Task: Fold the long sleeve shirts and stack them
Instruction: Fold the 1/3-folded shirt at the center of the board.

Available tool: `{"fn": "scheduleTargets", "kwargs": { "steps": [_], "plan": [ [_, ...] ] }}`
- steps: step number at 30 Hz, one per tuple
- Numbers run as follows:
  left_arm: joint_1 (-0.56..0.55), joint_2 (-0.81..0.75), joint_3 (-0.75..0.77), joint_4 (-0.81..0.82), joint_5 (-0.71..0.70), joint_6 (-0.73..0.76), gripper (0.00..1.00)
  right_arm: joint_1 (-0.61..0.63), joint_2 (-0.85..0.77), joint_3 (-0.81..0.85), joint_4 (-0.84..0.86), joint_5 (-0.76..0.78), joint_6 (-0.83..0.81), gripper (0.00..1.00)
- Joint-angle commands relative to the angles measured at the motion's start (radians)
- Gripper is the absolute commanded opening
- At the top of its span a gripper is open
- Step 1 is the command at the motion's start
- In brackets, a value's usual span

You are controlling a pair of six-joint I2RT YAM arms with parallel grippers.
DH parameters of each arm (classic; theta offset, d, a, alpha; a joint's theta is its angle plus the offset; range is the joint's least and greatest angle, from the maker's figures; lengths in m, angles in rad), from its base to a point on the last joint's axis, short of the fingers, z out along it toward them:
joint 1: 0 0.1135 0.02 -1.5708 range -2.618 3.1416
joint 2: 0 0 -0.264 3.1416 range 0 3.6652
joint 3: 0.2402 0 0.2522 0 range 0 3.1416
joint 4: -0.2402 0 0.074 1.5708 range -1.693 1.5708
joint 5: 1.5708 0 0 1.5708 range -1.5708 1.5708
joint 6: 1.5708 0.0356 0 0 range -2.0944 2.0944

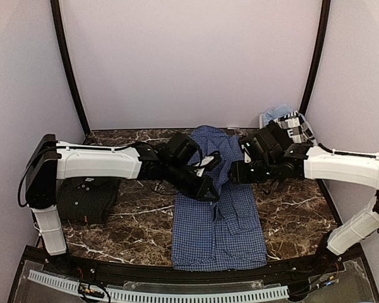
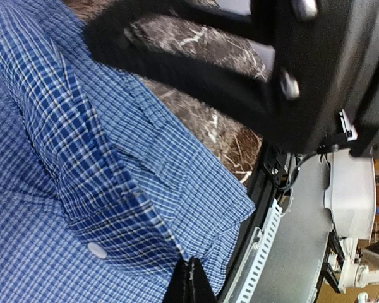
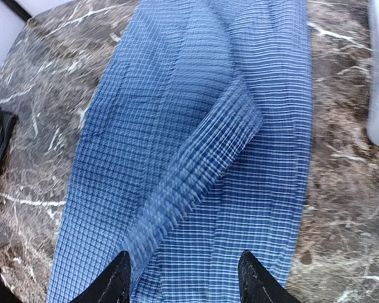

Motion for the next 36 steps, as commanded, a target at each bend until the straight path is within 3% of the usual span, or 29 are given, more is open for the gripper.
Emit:
{"fn": "scheduleTargets", "kwargs": {
  "steps": [1, 7, 9, 21, 36],
  "plan": [
    [-0.060, 0.098, 0.062, -0.094, 0.110, 0.087, 0.00, -0.041, -0.084, -0.055, -0.019, 0.044, 0.023, 0.55],
    [-0.075, 0.129, 0.091, -0.120, 0.095, 0.069, 0.30, -0.053, -0.111, -0.094, -0.029, 0.028, 0.026, 0.56],
    [-0.074, 0.117, 0.091, -0.111, 0.061, 0.046, 0.33, -0.053, -0.113, -0.104, -0.025, 0.012, 0.021, 0.56],
    [-0.009, 0.093, -0.012, -0.045, -0.077, -0.173, 0.36, -0.052, -0.115, -0.176, -0.008, -0.067, -0.002, 0.57],
    [0.003, 0.236, 0.050, 0.060, -0.048, -0.315, 0.43, -0.053, -0.123, -0.213, 0.036, -0.094, -0.040, 0.57]
  ]
}}
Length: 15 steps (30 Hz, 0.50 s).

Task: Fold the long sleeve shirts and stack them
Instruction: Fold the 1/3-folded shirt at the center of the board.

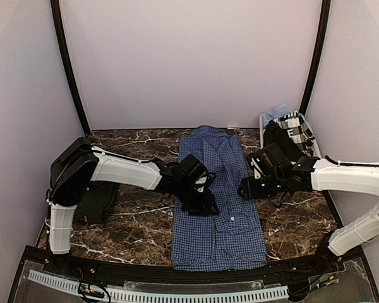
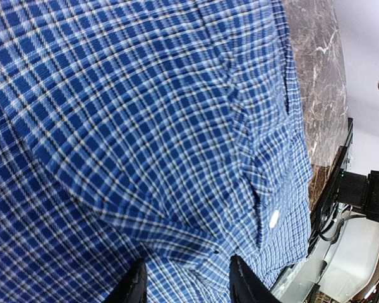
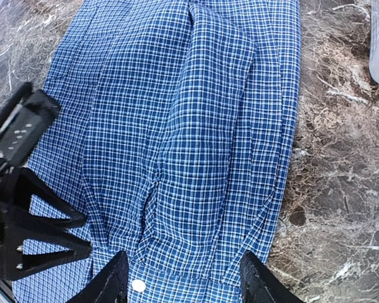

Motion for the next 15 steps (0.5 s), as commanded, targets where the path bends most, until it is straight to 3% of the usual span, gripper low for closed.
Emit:
{"fn": "scheduleTargets", "kwargs": {
  "steps": [1, 11, 15],
  "plan": [
    [-0.001, 0.034, 0.046, 0.028, 0.010, -0.048, 0.44, -0.003, -0.025, -0.017, 0.041, -0.004, -0.026, 0.57],
    [-0.010, 0.072, 0.091, 0.102, 0.064, -0.109, 0.42, -0.003, -0.051, -0.026, 0.044, 0.002, -0.036, 0.57],
    [-0.010, 0.075, 0.102, 0.099, 0.069, -0.116, 0.35, -0.003, -0.062, -0.032, 0.043, 0.001, -0.031, 0.57]
  ]
}}
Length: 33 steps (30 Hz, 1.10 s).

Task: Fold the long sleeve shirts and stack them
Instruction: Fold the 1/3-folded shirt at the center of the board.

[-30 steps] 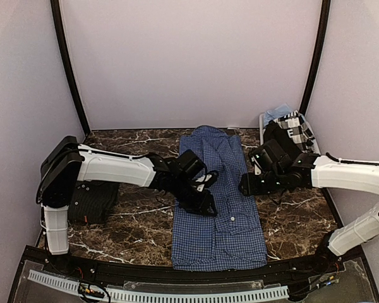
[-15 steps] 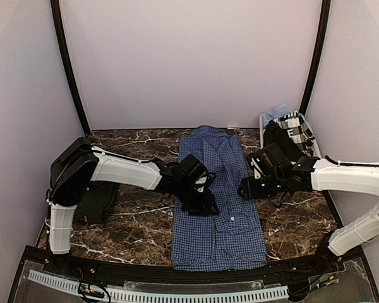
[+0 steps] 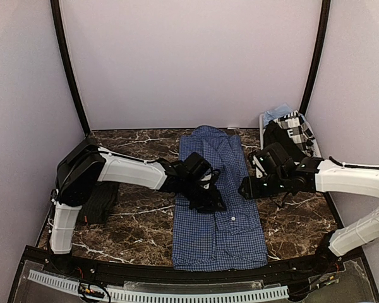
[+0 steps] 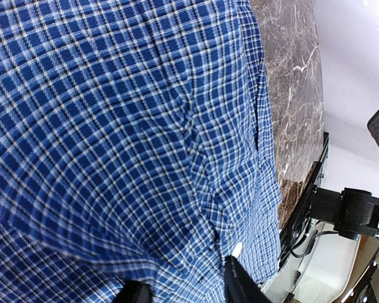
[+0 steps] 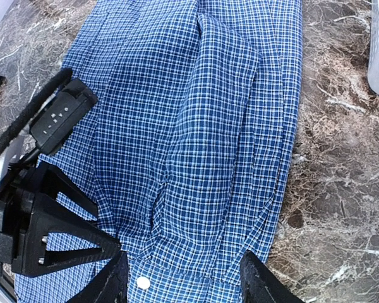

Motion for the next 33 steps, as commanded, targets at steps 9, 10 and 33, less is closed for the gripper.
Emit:
{"fn": "scheduleTargets", "kwargs": {
  "steps": [9, 10, 33],
  "plan": [
    [-0.008, -0.028, 0.050, -0.041, 0.062, -0.029, 0.00, 0.000, -0.061, -0.052, 0.025, -0.058, -0.010, 0.57],
    [-0.008, -0.035, 0.051, -0.057, 0.065, -0.029, 0.00, 0.000, -0.063, -0.056, 0.022, -0.061, -0.011, 0.57],
    [0.131, -0.316, -0.310, -0.214, 0.191, 0.083, 0.00, 0.056, 0.045, -0.003, 0.004, -0.099, -0.015, 0.57]
  ]
}}
